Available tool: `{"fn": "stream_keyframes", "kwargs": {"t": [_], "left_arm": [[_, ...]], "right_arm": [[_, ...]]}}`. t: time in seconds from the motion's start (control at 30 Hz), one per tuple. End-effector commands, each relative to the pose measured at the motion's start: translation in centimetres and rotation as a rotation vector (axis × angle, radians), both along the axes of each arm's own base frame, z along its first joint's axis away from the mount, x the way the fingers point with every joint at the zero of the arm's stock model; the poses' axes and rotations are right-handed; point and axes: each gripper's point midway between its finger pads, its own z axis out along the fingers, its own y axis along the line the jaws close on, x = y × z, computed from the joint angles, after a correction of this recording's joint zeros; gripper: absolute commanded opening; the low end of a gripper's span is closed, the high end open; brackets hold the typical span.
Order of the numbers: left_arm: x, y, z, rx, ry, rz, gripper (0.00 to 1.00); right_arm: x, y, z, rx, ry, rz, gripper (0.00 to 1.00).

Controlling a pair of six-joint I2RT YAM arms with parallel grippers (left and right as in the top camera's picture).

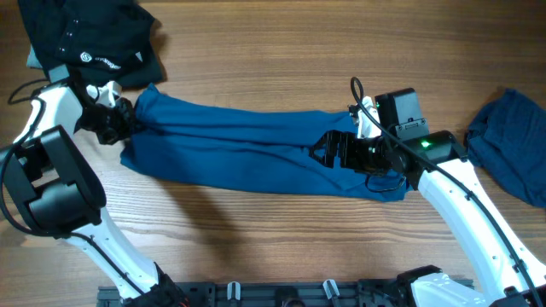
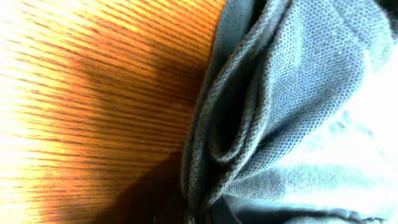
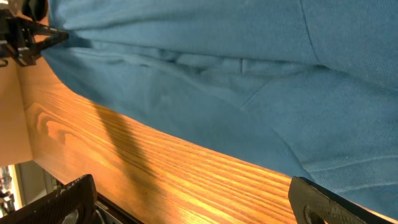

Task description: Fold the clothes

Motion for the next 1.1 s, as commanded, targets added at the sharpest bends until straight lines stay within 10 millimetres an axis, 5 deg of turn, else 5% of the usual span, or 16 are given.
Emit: {"fn": "stream_keyframes", "kwargs": {"t": [0.0, 0.4, 0.57, 1.07], "left_arm": [[1.0, 0.8, 3.0, 0.044, -0.053, 0.044, 0.04], [1.8, -3.3, 4.3, 0.051, -0.058, -0.007, 0.04], [1.3, -5.0, 3.9, 0.196, 0.002, -0.041, 0.04], [0.0, -13.6, 7.8, 0.312, -0.037, -0.18, 0.04]], "right_arm": [[-0.5, 0.8, 0.0, 0.034, 0.013, 0.041, 1.0], [-0.6, 1.0, 0.1, 0.047, 0.016, 0.047, 1.0], [-0.7, 0.9, 0.1, 0.046, 0.02, 0.047, 1.0], [-0.7, 1.0, 0.1, 0.05, 0.021, 0.048, 0.99]]}}
